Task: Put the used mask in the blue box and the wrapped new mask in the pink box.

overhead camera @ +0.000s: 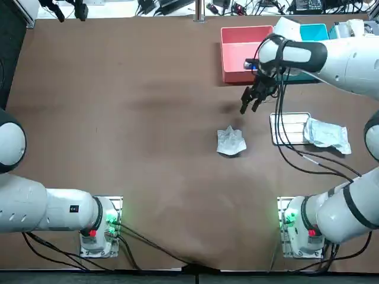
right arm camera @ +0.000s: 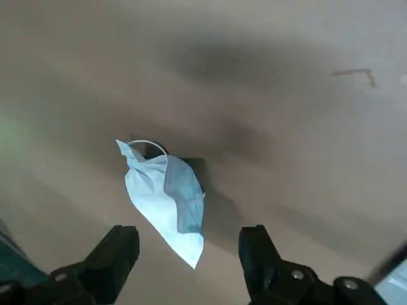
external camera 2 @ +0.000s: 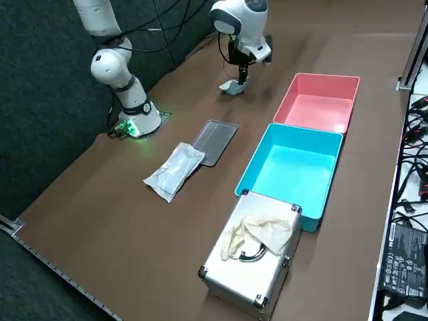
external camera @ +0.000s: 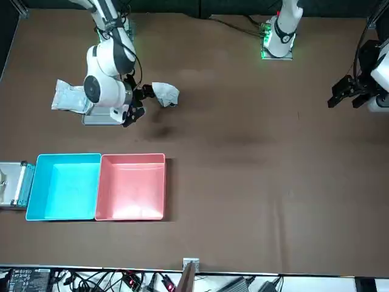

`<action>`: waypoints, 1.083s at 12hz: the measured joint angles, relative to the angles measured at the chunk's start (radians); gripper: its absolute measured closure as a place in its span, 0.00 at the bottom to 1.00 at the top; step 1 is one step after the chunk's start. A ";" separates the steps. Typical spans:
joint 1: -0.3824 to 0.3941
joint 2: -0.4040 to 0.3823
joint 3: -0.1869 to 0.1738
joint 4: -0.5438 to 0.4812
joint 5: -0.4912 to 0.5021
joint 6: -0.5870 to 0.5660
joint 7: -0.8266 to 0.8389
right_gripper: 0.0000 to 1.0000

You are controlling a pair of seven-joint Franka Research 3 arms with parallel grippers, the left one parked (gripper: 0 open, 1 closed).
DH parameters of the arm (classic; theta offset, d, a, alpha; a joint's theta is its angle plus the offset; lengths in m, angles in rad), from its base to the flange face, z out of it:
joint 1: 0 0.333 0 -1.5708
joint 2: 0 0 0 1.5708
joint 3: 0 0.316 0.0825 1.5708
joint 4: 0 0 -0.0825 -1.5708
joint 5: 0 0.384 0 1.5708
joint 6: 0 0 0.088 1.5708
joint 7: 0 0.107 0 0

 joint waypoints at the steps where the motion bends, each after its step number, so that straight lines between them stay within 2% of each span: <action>1: 0.017 0.000 0.000 -0.013 0.000 0.025 0.000 0.04; 4: 0.089 0.003 0.000 -0.092 0.000 0.152 0.000 0.04; 8: 0.125 0.006 0.000 -0.123 0.000 0.180 0.000 0.04; 13: 0.164 0.022 0.000 -0.163 0.000 0.235 0.000 0.11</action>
